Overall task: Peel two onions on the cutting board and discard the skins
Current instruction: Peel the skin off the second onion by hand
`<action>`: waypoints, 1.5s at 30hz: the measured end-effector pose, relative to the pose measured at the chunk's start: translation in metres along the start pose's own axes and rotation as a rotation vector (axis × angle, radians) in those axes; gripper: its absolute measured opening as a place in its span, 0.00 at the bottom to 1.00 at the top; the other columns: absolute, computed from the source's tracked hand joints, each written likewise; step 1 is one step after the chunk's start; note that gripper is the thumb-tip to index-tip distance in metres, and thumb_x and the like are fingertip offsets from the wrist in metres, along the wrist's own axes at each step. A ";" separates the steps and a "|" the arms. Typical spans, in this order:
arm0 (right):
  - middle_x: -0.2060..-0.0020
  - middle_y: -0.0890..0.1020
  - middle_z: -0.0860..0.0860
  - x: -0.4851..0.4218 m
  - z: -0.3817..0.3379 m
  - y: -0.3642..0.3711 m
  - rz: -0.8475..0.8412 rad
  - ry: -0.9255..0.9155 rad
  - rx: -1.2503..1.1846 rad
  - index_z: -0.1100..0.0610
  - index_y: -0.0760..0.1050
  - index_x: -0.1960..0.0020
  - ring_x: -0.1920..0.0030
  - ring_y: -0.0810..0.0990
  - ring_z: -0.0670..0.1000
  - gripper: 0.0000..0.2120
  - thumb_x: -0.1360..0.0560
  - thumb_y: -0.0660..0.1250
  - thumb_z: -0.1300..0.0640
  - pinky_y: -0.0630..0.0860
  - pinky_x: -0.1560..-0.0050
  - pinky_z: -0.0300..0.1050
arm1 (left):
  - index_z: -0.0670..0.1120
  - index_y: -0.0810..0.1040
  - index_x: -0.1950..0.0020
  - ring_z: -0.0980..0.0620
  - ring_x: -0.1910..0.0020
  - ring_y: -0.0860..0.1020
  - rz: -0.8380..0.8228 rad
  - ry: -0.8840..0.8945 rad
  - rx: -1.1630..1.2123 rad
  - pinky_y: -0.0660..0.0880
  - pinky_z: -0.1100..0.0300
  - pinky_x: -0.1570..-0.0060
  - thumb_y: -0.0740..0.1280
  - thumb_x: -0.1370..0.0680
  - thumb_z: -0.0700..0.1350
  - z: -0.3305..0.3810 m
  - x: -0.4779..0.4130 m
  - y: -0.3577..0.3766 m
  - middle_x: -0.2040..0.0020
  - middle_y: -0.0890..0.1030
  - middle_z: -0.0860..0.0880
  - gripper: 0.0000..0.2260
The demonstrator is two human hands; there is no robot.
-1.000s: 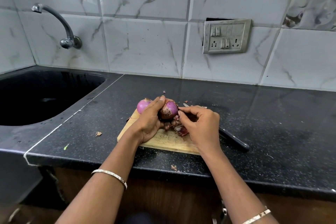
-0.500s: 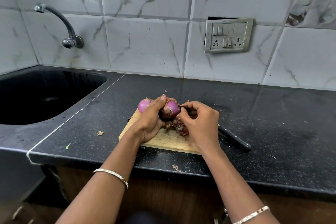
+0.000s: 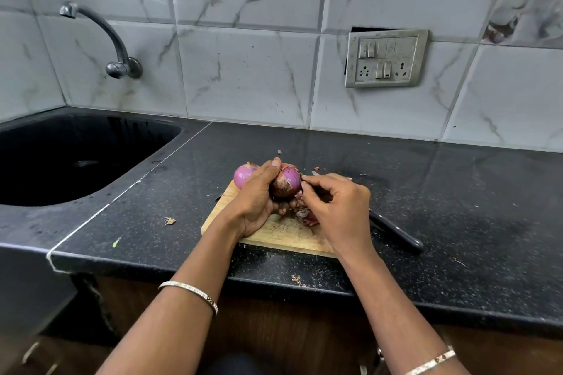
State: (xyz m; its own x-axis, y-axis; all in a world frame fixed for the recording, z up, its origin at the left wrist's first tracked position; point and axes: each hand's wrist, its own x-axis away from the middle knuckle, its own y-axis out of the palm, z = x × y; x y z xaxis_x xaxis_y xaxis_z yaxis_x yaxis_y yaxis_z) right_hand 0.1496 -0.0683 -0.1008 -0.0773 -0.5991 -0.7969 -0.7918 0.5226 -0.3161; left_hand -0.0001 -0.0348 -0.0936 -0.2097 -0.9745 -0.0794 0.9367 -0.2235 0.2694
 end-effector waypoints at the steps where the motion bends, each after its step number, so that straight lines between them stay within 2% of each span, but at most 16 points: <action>1: 0.62 0.86 0.48 0.000 0.000 0.000 -0.003 -0.010 0.013 0.58 0.87 0.54 0.61 0.83 0.45 0.04 0.28 0.76 0.64 0.80 0.57 0.45 | 0.41 0.72 0.36 0.50 0.71 0.76 -0.001 0.002 -0.001 0.68 0.62 0.77 0.57 0.14 0.54 0.000 0.000 0.000 0.63 0.82 0.43 0.17; 9: 0.65 0.82 0.47 -0.002 0.003 0.004 -0.009 -0.062 0.136 0.58 0.83 0.58 0.65 0.80 0.46 0.03 0.28 0.74 0.64 0.79 0.63 0.49 | 0.42 0.72 0.40 0.53 0.73 0.76 -0.012 0.007 0.005 0.68 0.64 0.80 0.57 0.14 0.52 0.000 0.001 0.001 0.62 0.79 0.44 0.14; 14: 0.62 0.82 0.48 -0.002 0.005 0.005 -0.005 -0.020 0.121 0.58 0.81 0.56 0.63 0.80 0.48 0.02 0.27 0.73 0.64 0.80 0.60 0.51 | 0.41 0.74 0.39 0.53 0.75 0.76 -0.018 -0.008 0.029 0.68 0.64 0.81 0.56 0.14 0.53 0.002 0.004 0.003 0.66 0.80 0.45 0.16; 19: 0.61 0.82 0.48 -0.003 0.005 0.001 0.037 0.033 0.086 0.58 0.81 0.54 0.63 0.81 0.47 0.03 0.26 0.72 0.64 0.81 0.60 0.49 | 0.43 0.75 0.40 0.51 0.71 0.77 -0.002 0.007 0.044 0.69 0.63 0.78 0.57 0.14 0.53 0.001 0.003 0.002 0.60 0.81 0.42 0.14; 23: 0.61 0.82 0.47 -0.003 0.005 0.000 0.052 0.075 0.074 0.58 0.82 0.54 0.62 0.81 0.46 0.03 0.26 0.72 0.63 0.81 0.59 0.49 | 0.44 0.74 0.38 0.52 0.70 0.78 0.012 0.002 0.048 0.69 0.61 0.74 0.58 0.15 0.53 0.001 0.002 0.001 0.58 0.83 0.43 0.15; 26: 0.62 0.84 0.45 -0.004 0.004 -0.001 0.052 0.130 0.015 0.55 0.84 0.54 0.62 0.82 0.43 0.03 0.27 0.73 0.61 0.82 0.57 0.47 | 0.43 0.74 0.36 0.52 0.70 0.78 0.015 0.000 0.048 0.69 0.61 0.75 0.58 0.14 0.53 0.002 0.002 0.001 0.59 0.82 0.44 0.16; 31: 0.59 0.85 0.44 -0.002 0.000 0.000 -0.045 0.042 0.007 0.53 0.86 0.51 0.59 0.83 0.43 0.05 0.26 0.75 0.56 0.82 0.55 0.49 | 0.42 0.73 0.36 0.52 0.72 0.76 0.000 0.007 0.056 0.69 0.63 0.79 0.57 0.14 0.53 0.002 0.003 0.001 0.61 0.80 0.44 0.16; 37: 0.60 0.86 0.47 -0.002 0.002 0.002 0.004 -0.031 0.043 0.56 0.87 0.53 0.59 0.82 0.43 0.04 0.28 0.76 0.62 0.80 0.55 0.43 | 0.43 0.74 0.37 0.50 0.71 0.76 -0.003 0.005 0.028 0.68 0.64 0.79 0.58 0.15 0.53 0.000 0.001 0.000 0.61 0.81 0.44 0.16; 42: 0.63 0.83 0.48 -0.003 0.005 0.005 0.000 -0.064 0.134 0.57 0.83 0.57 0.62 0.80 0.47 0.02 0.27 0.75 0.62 0.78 0.60 0.48 | 0.44 0.75 0.40 0.50 0.72 0.74 -0.019 0.010 0.017 0.65 0.63 0.79 0.58 0.15 0.54 -0.001 0.001 0.001 0.63 0.80 0.45 0.15; 45: 0.61 0.81 0.48 -0.002 0.004 0.006 -0.007 -0.045 0.156 0.57 0.81 0.56 0.61 0.78 0.47 0.02 0.27 0.73 0.62 0.77 0.60 0.45 | 0.44 0.76 0.42 0.50 0.72 0.76 -0.025 0.007 0.030 0.65 0.63 0.79 0.58 0.15 0.54 0.000 0.000 0.001 0.62 0.81 0.45 0.15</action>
State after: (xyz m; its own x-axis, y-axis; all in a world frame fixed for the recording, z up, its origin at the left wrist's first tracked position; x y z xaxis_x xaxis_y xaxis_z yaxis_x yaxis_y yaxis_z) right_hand 0.1475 -0.0613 -0.1029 -0.0423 -0.5770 -0.8156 -0.6879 0.6089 -0.3951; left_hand 0.0006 -0.0351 -0.0939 -0.2311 -0.9685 -0.0930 0.9224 -0.2484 0.2957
